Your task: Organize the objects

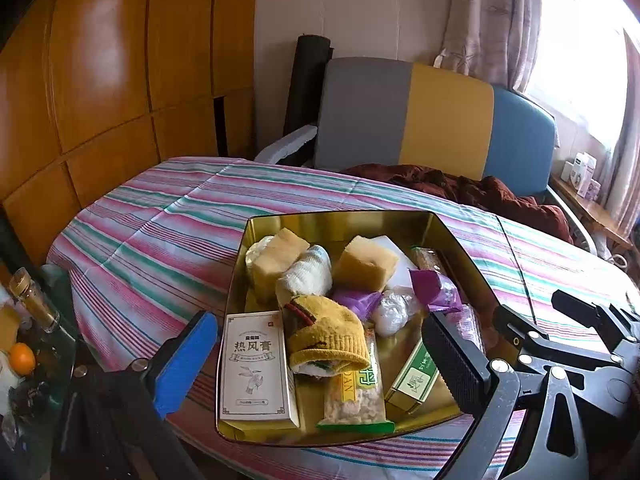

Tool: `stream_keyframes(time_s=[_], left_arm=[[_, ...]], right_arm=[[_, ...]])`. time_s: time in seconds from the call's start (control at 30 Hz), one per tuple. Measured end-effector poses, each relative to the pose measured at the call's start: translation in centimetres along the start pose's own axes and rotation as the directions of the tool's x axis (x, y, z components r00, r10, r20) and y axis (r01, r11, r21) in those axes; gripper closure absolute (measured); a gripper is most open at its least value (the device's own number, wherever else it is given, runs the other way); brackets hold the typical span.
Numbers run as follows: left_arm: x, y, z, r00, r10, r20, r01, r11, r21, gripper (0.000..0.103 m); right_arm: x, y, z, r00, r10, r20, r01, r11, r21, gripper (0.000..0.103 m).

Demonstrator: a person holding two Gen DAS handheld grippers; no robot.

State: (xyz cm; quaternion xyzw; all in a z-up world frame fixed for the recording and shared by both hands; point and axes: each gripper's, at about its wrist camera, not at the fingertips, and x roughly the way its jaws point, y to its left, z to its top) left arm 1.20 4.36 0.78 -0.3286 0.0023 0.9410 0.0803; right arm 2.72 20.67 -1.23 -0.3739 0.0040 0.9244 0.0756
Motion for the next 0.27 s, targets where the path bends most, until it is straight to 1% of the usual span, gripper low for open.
stream_keyframes(time_s=[0.27], left_arm=[[0.07,0.24,-0.06,1.000,0.001,-0.001,-0.001,1.000,-0.013,0.000]], right_arm=[[0.10,0.02,-0.09,1.000,0.005,0.000,-0.005,1.000,-0.001,0.024]])
